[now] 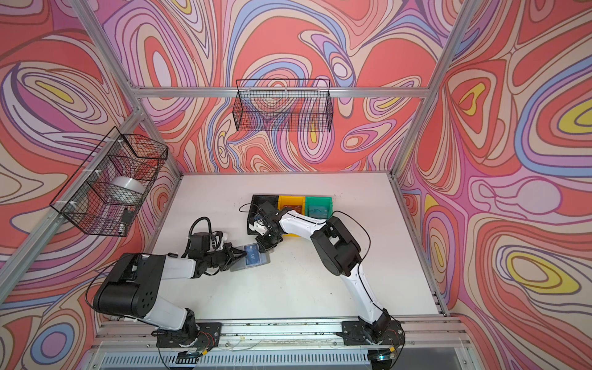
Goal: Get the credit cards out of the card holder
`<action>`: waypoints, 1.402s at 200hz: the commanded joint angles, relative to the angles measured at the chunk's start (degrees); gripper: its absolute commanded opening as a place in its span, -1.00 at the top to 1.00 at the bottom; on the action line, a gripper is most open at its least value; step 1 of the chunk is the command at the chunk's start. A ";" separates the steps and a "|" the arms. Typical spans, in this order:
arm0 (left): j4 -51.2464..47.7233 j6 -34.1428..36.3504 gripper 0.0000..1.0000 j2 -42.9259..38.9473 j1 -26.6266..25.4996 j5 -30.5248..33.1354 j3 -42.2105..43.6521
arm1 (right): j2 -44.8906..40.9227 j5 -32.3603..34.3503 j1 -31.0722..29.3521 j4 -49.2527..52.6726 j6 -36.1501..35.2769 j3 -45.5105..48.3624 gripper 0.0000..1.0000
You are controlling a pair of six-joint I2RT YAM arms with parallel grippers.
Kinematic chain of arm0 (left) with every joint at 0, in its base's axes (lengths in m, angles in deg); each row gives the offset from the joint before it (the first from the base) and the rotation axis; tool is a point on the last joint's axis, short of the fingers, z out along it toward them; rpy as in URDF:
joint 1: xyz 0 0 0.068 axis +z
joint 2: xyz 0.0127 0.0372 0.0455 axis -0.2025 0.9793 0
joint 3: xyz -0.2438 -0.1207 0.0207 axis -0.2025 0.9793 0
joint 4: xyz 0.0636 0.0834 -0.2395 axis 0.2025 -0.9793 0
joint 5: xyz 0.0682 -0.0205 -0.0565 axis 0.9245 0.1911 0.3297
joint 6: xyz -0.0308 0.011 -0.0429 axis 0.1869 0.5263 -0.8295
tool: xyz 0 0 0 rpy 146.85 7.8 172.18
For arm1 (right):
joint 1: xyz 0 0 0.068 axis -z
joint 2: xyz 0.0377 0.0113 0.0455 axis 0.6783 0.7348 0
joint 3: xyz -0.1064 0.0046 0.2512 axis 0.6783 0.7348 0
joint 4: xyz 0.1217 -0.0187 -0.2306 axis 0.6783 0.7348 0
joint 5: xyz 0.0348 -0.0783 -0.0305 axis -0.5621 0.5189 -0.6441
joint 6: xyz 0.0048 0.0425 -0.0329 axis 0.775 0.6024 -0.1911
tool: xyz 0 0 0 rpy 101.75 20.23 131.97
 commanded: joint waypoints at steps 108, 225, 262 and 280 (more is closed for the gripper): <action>-6.88 3.11 0.94 -2.41 1.97 1.51 1.73 | 4.33 0.81 -0.70 3.59 -0.08 1.23 1.00; -8.56 4.32 1.00 -2.29 3.12 1.27 1.31 | 5.10 0.48 -0.72 4.28 -0.28 0.49 1.00; -8.34 4.50 1.00 -1.83 3.50 1.05 1.32 | 5.20 0.53 -0.75 4.42 -0.35 0.46 1.00; -8.32 4.57 1.00 -1.72 3.68 0.78 1.31 | 5.33 0.50 -0.72 4.49 -0.35 0.47 1.00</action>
